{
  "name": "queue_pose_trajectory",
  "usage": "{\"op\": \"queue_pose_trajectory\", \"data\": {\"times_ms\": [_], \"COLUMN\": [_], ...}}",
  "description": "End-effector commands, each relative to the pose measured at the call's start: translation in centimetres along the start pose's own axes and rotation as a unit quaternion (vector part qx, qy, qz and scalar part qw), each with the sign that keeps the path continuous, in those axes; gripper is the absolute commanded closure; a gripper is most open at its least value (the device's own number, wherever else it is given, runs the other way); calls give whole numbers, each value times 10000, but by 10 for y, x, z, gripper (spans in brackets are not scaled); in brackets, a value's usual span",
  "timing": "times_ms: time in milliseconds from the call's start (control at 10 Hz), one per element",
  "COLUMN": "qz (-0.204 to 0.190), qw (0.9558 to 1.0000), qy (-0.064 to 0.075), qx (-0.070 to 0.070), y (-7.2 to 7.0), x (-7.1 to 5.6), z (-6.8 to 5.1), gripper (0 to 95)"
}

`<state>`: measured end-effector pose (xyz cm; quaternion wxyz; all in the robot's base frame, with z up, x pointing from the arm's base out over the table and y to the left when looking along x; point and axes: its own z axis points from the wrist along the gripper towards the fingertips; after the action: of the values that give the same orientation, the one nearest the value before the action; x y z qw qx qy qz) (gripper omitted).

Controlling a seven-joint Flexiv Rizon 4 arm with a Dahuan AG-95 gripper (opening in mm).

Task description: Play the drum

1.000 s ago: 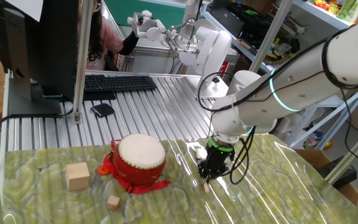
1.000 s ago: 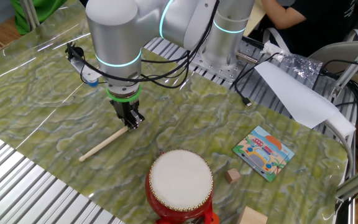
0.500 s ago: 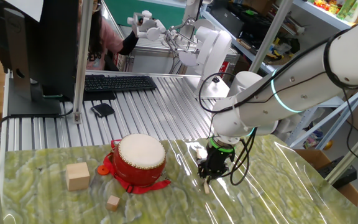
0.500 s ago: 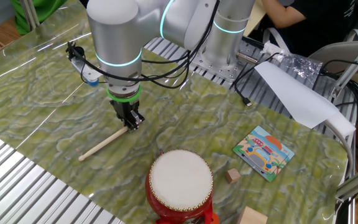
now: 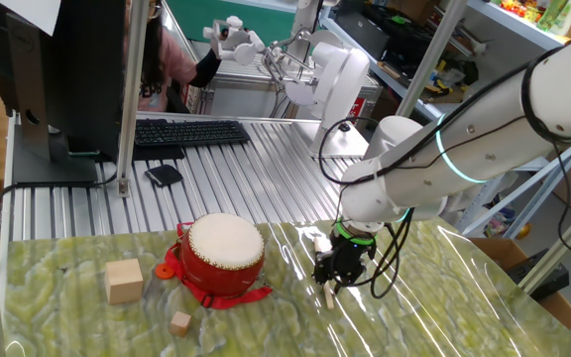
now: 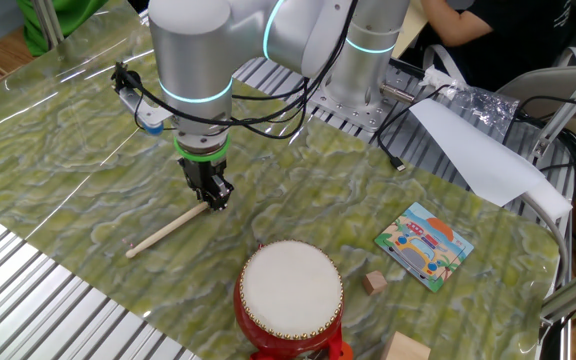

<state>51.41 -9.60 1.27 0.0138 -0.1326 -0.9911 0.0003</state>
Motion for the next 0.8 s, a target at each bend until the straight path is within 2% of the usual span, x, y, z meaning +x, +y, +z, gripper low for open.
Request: {"op": "queue_pose_trajectory", "data": {"times_ms": [100,200,300,400,500,800], "qz": [-188,-331,-406,-503,-589,-937], "qw": [9998,9994,9991,9986,9981,9955], "qy": [5,39,97,135,156,160], "qx": [-11,-9,1,15,29,37], "y": [0,-2,-3,-5,-3,1], "x": [1,2,3,6,12,28], "z": [-12,-21,-31,-47,-62,-94], "gripper": [570,760,760,950,950,950]}}
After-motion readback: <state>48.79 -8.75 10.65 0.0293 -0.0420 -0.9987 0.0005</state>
